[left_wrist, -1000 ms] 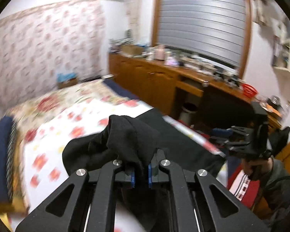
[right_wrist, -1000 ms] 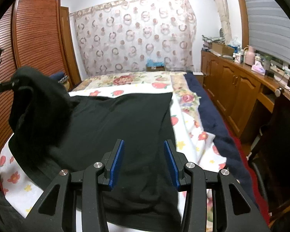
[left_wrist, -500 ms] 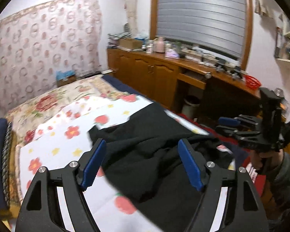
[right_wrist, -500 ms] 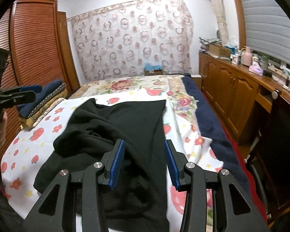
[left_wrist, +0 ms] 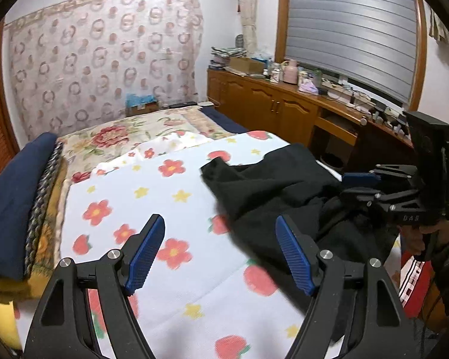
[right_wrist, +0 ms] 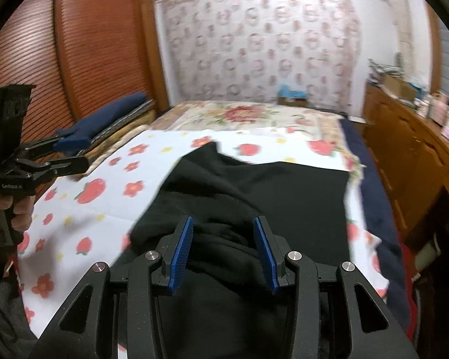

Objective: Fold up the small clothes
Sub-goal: 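Grasp the folded shirt with the right gripper, lift and set it down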

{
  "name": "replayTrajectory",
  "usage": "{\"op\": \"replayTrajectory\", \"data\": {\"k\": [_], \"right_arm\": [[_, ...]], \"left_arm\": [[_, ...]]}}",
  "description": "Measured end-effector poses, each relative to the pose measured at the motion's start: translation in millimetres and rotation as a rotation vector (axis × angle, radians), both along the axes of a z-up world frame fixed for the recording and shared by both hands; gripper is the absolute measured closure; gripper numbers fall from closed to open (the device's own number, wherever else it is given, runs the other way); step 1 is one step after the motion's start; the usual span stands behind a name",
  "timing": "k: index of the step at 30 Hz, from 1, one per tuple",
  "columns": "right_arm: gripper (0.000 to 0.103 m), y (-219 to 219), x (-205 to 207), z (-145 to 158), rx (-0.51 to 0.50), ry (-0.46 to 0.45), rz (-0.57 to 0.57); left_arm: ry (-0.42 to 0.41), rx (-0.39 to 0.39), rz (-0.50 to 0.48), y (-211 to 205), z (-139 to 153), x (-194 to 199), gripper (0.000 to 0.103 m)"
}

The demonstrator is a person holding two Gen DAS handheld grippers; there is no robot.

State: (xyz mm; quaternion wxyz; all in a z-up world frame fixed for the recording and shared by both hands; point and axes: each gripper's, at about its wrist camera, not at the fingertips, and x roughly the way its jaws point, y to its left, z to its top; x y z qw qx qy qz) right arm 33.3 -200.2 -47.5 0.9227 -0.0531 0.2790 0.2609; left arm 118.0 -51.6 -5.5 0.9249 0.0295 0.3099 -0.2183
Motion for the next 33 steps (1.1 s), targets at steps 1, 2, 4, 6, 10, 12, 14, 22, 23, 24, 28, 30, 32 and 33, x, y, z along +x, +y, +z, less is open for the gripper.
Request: {"op": "replayTrajectory", "data": {"k": [1, 2, 4, 6, 10, 12, 14, 22, 23, 24, 28, 30, 32, 33], "right_arm": [[0.059, 9, 3, -3, -0.012, 0.011, 0.023], [0.059, 17, 4, -5, -0.026, 0.017, 0.042], [0.059, 32, 10, -10, -0.052, 0.03, 0.078], [0.059, 44, 17, -14, -0.073, 0.04, 0.108], [0.059, 61, 21, -22, -0.121, 0.067, 0.153], [0.059, 67, 24, -28, -0.157, 0.077, 0.162], [0.059, 71, 33, -32, -0.197, 0.089, 0.159], [0.1, 48, 54, -11, -0.188, 0.045, 0.162], [0.1, 38, 57, 2, -0.169, 0.023, 0.146], [0.1, 29, 59, 14, -0.152, 0.0, 0.133], [0.1, -20, 82, 62, -0.129, -0.1, 0.003], [0.1, -41, 104, 75, -0.134, -0.112, -0.091], [0.1, -54, 129, 76, -0.162, -0.108, -0.203], [0.1, -60, 142, 73, -0.183, -0.101, -0.268]], "left_arm": [[-0.001, 0.002, 0.01, 5, -2, -1, 0.026], [0.0, 0.003, 0.019, 8, -3, -2, 0.026], [-0.002, 0.004, 0.035, 15, -5, -4, 0.026], [-0.006, 0.002, 0.051, 21, -7, -6, 0.026], [-0.009, 0.001, 0.065, 28, -14, -10, 0.026], [-0.005, 0.001, 0.067, 30, -20, -11, 0.026], [0.004, -0.001, 0.068, 31, -24, -11, 0.026], [0.017, -0.006, 0.067, 32, -32, -12, 0.026], [0.014, -0.007, 0.066, 32, -32, -12, 0.026], [0.012, -0.009, 0.065, 32, -31, -12, 0.026], [0.006, -0.007, 0.053, 27, -29, -12, 0.026], [0.007, -0.007, 0.044, 23, -30, -12, 0.026], [0.008, -0.005, 0.038, 20, -30, -12, 0.026], [0.011, -0.002, 0.034, 18, -31, -11, 0.026]]}}
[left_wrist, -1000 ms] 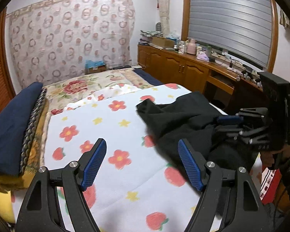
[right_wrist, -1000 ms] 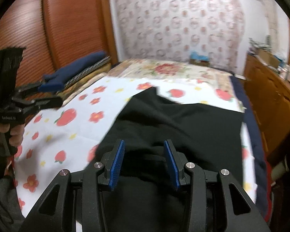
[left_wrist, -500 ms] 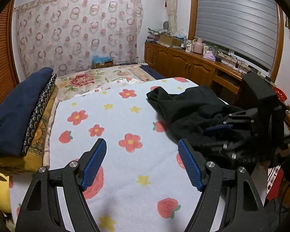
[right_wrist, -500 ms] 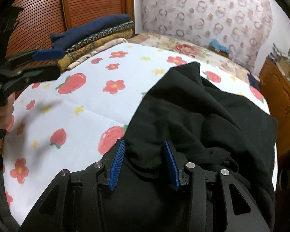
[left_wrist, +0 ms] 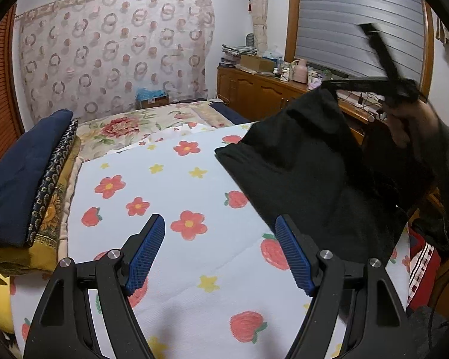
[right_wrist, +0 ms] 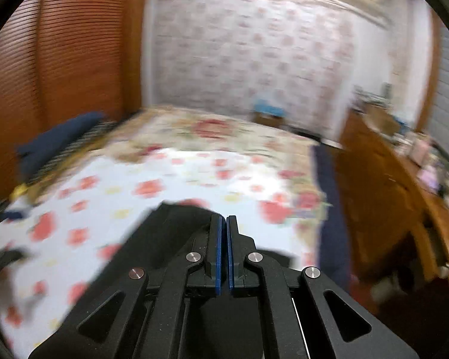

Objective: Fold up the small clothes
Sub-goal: 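Grasp the folded shirt with the right gripper, lift and set it down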

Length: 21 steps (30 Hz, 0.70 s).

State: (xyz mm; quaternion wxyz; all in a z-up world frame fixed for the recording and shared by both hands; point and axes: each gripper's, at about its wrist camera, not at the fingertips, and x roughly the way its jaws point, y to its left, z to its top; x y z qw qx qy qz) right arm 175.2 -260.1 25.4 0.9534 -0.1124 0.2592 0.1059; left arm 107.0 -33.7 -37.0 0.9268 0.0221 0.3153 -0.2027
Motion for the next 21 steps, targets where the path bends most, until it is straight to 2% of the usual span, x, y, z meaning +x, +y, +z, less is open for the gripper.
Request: {"op": "replayTrajectory", "data": {"k": [2, 4, 5, 9, 11, 16, 21], "right_arm": [[0.095, -9, 19, -10, -0.027, 0.022, -0.09], [0.093, -12, 24, -17, -0.026, 0.025, -0.131], [0.093, -9, 23, -20, -0.006, 0.031, -0.116], [0.075, -8, 3, -33, 0.018, 0.054, -0.053], [0.069, -11, -11, -44, 0.029, 0.079, -0.032], [0.068, -51, -56, -52, 0.06, 0.115, -0.002], [0.068, -73, -91, -55, 0.086, 0.164, 0.008]], "left_arm": [[0.002, -0.001, -0.005, -2, -1, 0, 0.026], [0.006, 0.003, -0.008, -5, -1, -1, 0.026], [0.006, 0.005, -0.01, -7, -1, -1, 0.026], [0.007, 0.006, -0.019, -14, 0, -1, 0.026], [0.006, 0.004, -0.022, -19, 0, -2, 0.026], [0.014, 0.005, -0.051, -34, -3, -6, 0.026], [0.032, 0.01, -0.09, -50, -9, -9, 0.026]]}}
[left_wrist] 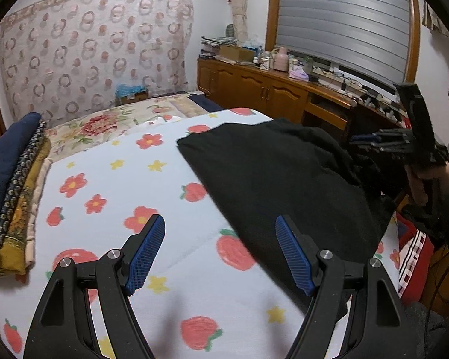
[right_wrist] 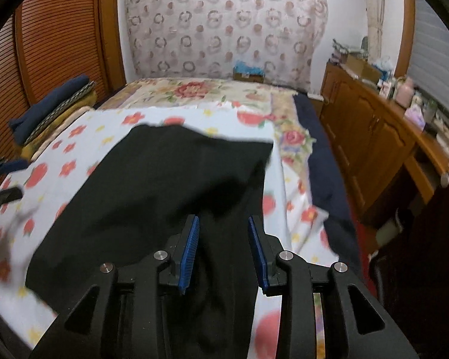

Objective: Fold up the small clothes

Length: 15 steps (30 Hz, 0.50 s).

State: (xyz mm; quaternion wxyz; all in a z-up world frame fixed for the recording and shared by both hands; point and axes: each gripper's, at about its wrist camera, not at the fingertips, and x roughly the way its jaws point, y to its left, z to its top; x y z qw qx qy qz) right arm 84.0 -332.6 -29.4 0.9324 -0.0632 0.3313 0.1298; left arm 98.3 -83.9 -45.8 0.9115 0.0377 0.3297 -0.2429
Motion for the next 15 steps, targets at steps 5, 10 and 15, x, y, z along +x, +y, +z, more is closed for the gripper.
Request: {"op": "replayTrajectory", "data": {"k": [5, 10, 15], "right_arm": [[0.073, -10, -2, -3, 0.001, 0.059, 0.003], [0.099, -22, -8, 15, 0.03, 0.073, 0.032], [0.099, -35, -30, 31, 0.012, 0.1, 0.006]], "left_arm": [[0.014, 0.006, -0.022, -14, -5, 0, 0.026], [0.014, 0.018, -0.03, -19, -4, -2, 0.026], [0.012, 0.008, -0.027, -19, -2, -2, 0.026]]}}
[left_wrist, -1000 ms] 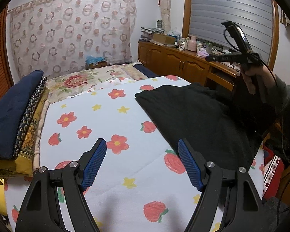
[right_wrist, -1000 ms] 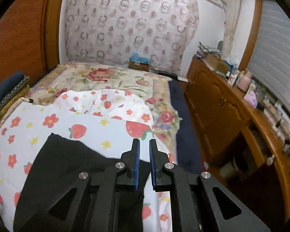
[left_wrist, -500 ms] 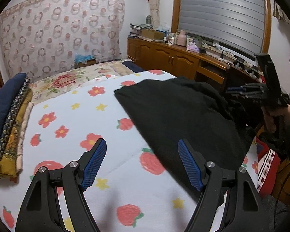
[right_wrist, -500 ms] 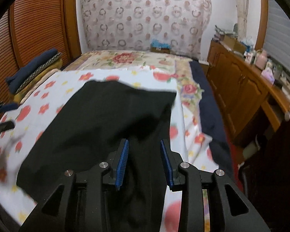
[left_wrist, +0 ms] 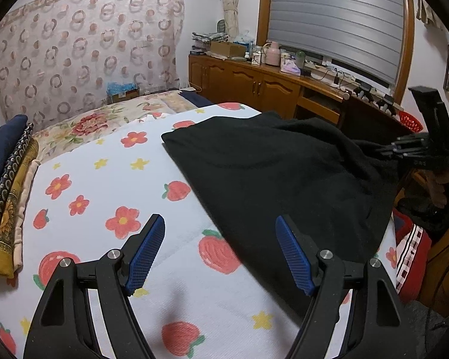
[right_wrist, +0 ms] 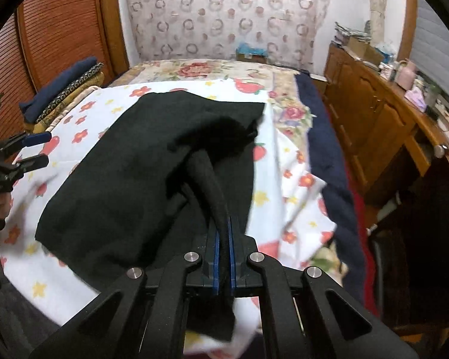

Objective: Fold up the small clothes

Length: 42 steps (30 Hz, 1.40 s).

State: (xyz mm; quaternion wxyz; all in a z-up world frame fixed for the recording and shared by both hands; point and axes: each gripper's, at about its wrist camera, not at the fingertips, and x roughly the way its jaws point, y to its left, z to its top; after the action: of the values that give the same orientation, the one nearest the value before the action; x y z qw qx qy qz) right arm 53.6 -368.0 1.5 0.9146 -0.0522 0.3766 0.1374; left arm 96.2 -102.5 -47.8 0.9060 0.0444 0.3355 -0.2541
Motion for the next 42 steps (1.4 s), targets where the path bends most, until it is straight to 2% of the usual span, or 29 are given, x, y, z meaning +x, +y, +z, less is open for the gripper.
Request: {"op": "replayTrajectory", "data": {"k": [2, 4, 8, 12, 15, 19, 24, 29, 30, 31, 32, 33, 37, 40, 42], "right_arm": [[0.099, 4, 2, -5, -0.024, 0.042, 0.007], [0.093, 9, 1, -3, -0.053, 0.015, -0.021], [0.074, 5, 11, 16, 0.005, -0.049, -0.042], [0.063, 11, 41, 34, 0.02, -0.102, -0.036], [0.06, 19, 68, 35, 0.025, -0.113, -0.019], [0.057, 28, 107, 13, 0.026, -0.075, 0.004], [0.057, 18, 154, -23, 0.021, 0.011, -0.009], [0.057, 14, 170, -18, 0.091, 0.053, 0.03], [0.064, 15, 169, -18, 0.094, 0.045, 0.046], [0.072, 16, 169, -20, 0.095, 0.035, 0.073], [0.087, 16, 163, -16, 0.082, 0.022, 0.093], [0.091, 17, 158, -12, 0.057, 0.0, 0.101], [0.094, 15, 145, 15, 0.026, -0.12, 0.107], [0.094, 12, 138, 38, 0.02, -0.242, 0.085], [0.094, 15, 140, 42, 0.006, -0.282, 0.058]], "left_arm": [[0.002, 0.0, -0.002, -1, 0, 0, 0.026], [-0.001, -0.001, -0.004, -3, 1, 1, 0.026], [-0.003, 0.011, -0.002, -5, 3, 6, 0.026], [0.006, 0.011, -0.019, -14, 8, 23, 0.023], [0.004, 0.037, -0.032, -23, 9, 40, 0.022], [0.031, 0.057, -0.026, -33, 3, 62, 0.022], [0.081, 0.048, -0.014, -36, -11, 80, 0.022], [0.119, 0.062, -0.001, -38, -25, 91, 0.022], [0.127, 0.067, -0.001, -39, -28, 93, 0.021], [0.133, 0.075, 0.0, -40, -30, 94, 0.021], [0.138, 0.083, 0.001, -40, -32, 95, 0.022], [0.148, 0.089, 0.001, -42, -34, 96, 0.021], [0.154, 0.081, 0.005, -38, -37, 97, 0.022], [0.145, 0.067, 0.016, -35, -33, 95, 0.021], [0.137, 0.061, 0.021, -34, -31, 92, 0.021]]}}
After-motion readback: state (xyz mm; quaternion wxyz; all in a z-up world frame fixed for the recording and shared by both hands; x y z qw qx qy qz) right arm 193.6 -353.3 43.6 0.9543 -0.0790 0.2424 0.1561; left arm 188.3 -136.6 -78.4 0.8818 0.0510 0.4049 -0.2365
